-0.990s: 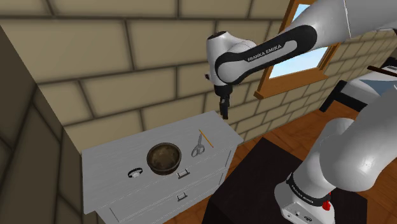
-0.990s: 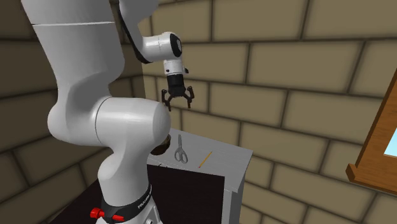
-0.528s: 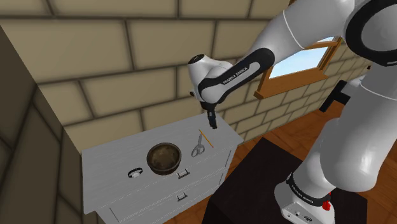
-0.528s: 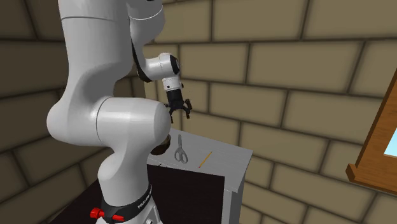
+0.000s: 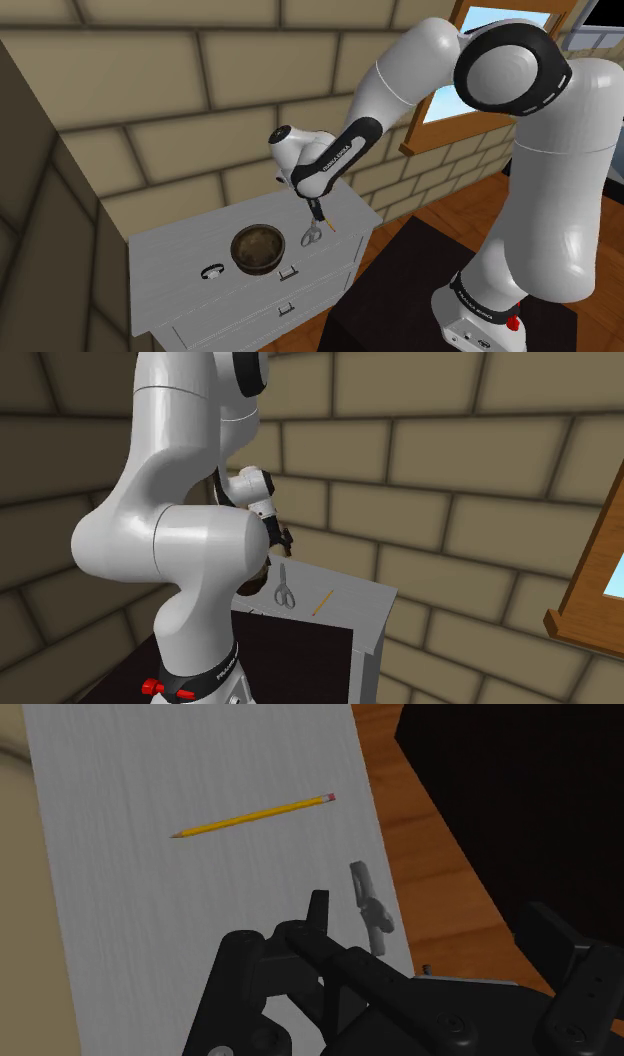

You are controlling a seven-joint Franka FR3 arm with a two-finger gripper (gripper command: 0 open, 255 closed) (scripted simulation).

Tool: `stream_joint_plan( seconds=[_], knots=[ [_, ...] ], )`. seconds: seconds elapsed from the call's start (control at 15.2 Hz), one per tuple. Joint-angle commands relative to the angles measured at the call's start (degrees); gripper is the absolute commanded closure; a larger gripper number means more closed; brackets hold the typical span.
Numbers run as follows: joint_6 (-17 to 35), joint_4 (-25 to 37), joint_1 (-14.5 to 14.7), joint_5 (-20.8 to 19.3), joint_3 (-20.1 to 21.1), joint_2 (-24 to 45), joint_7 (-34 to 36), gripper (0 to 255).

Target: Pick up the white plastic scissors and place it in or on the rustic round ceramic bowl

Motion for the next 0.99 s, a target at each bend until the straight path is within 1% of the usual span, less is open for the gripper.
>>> stream_joint_plan(
  seconds=[0.0,0.4,0.92],
  knots=[
    [1.6,2.2,0.6,-2.1,0.0,4.4,-1.0,0],
    [4.7,9.4,3.3,-7.6,0.1,16.3,-2.8,0],
    [9.0,9.4,2.8,-9.5,-1.4,20.3,-1.7,0]
  ],
)
